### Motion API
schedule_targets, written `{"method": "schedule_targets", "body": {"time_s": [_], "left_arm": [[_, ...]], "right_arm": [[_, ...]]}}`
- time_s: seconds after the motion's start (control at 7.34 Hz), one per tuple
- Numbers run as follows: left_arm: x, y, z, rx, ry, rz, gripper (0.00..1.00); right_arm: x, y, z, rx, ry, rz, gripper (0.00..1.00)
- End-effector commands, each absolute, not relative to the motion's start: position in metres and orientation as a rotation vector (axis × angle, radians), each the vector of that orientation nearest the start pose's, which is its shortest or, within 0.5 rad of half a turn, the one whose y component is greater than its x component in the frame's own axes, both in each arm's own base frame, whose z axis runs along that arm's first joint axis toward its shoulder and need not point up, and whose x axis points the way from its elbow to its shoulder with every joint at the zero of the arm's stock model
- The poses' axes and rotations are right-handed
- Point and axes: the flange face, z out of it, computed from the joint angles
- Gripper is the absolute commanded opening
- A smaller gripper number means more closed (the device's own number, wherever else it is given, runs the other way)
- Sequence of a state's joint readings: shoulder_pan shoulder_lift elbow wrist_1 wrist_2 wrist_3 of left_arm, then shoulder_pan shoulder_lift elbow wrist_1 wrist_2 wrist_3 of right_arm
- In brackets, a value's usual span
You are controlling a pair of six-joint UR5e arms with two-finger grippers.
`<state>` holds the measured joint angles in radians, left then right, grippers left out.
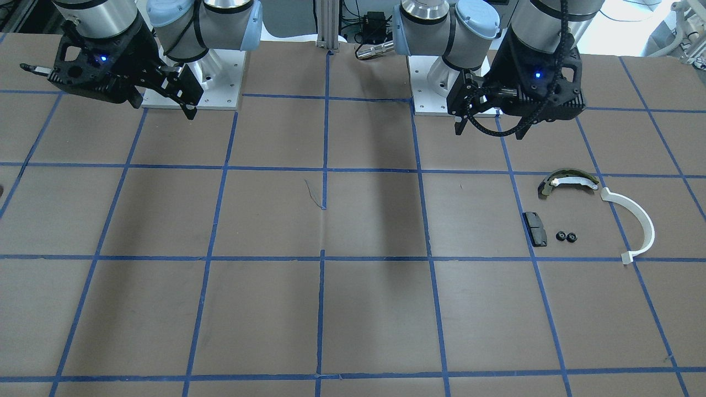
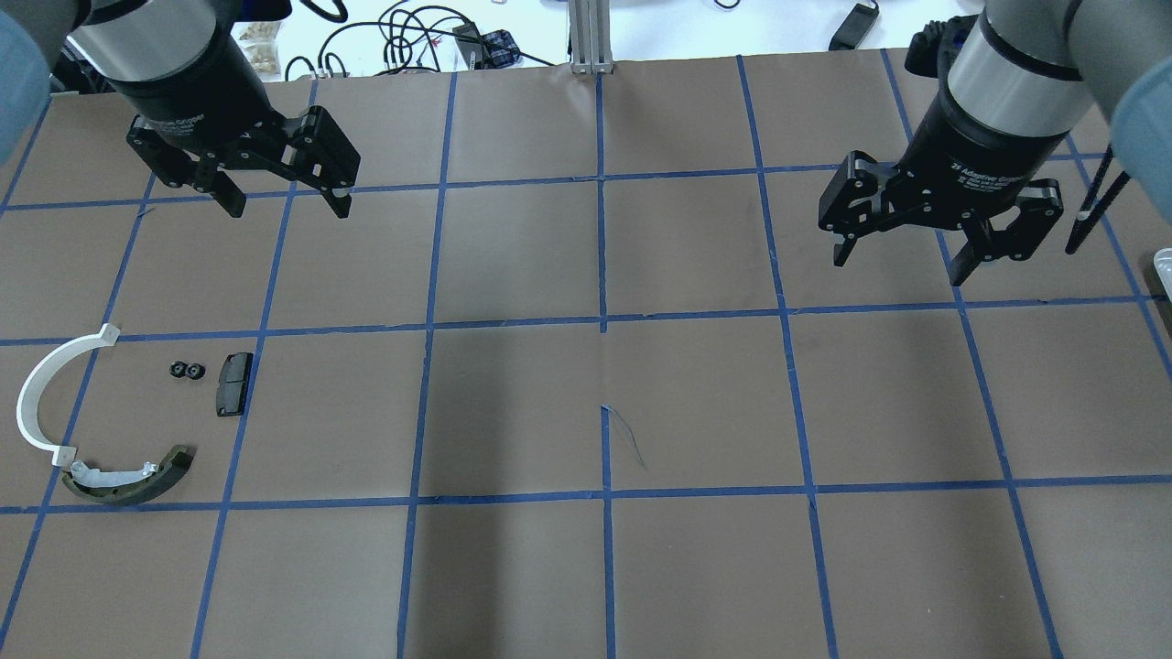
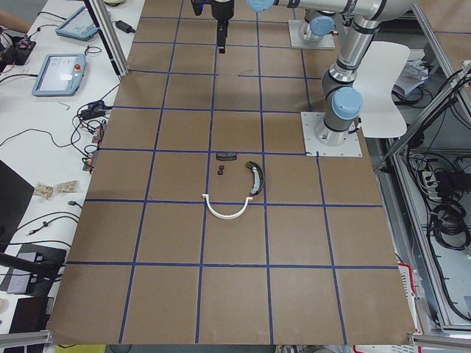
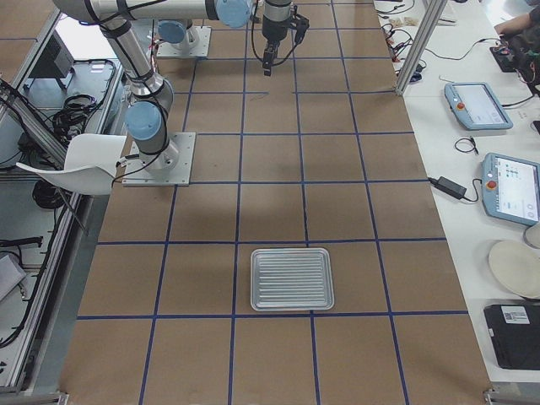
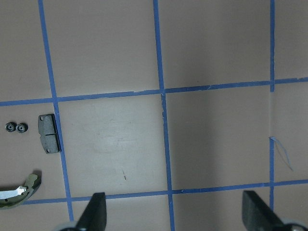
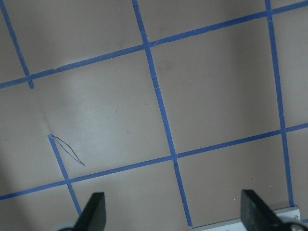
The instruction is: Place bearing gear from tray to pile
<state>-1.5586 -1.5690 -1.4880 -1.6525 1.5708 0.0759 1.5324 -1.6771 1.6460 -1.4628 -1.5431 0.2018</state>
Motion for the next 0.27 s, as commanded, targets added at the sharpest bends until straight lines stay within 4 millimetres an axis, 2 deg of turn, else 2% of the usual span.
{"method": "schedule_targets", "body": {"time_s": [0.0,0.14], "left_arm": [[-0.1273,-0.4912,0.5220,0.099,3.140,-0.007,1.00],[-0.1273,-0.4912,0.5220,0.099,3.140,-0.007,1.00]], "right_arm": [[0.1194,-0.4435,0.4911,0.371,3.093,0.118,1.00],[0.1190,-0.4429,0.4923,0.371,3.097,0.115,1.00]]}}
